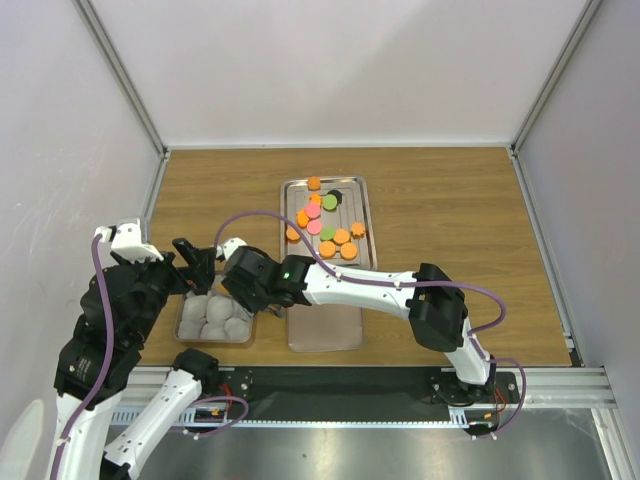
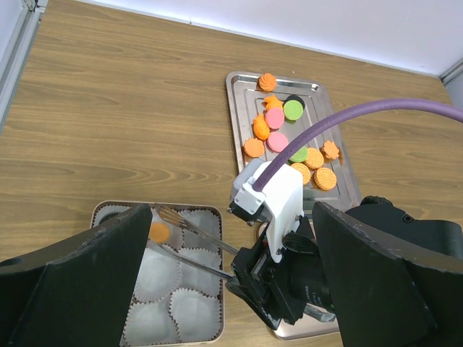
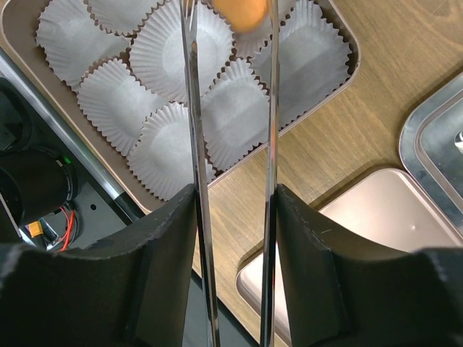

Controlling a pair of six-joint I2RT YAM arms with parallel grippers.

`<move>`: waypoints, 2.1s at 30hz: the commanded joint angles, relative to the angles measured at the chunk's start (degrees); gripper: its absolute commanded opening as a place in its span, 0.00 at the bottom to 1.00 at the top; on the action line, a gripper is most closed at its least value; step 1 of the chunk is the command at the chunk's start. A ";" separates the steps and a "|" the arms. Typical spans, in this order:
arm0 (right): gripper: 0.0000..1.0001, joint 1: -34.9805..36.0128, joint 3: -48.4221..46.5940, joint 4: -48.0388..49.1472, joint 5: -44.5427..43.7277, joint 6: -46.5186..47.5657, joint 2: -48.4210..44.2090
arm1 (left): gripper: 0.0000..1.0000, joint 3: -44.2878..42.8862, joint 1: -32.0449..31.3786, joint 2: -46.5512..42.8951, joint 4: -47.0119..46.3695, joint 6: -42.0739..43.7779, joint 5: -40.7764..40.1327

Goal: Pack the cookies

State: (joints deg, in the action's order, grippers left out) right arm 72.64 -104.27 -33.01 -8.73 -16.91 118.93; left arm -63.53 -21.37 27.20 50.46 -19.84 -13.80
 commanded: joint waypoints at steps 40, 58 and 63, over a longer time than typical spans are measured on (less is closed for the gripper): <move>0.50 -19.20 43.17 -0.47 -11.13 -8.14 -44.14 | 1.00 1.30 -0.26 -0.31 -4.40 0.15 3.17; 0.55 -21.49 46.44 1.28 -10.34 -7.53 -41.15 | 1.00 2.09 -0.26 -0.31 -4.75 0.50 3.26; 0.55 -21.93 46.87 2.51 -9.64 -7.18 -39.40 | 1.00 2.53 -0.26 -0.22 -5.02 0.41 3.34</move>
State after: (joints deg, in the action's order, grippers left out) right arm 51.18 -57.78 -33.56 -18.39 -24.38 78.98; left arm -61.56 -21.37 27.20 47.66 -19.88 -11.20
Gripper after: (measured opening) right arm 0.555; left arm 0.996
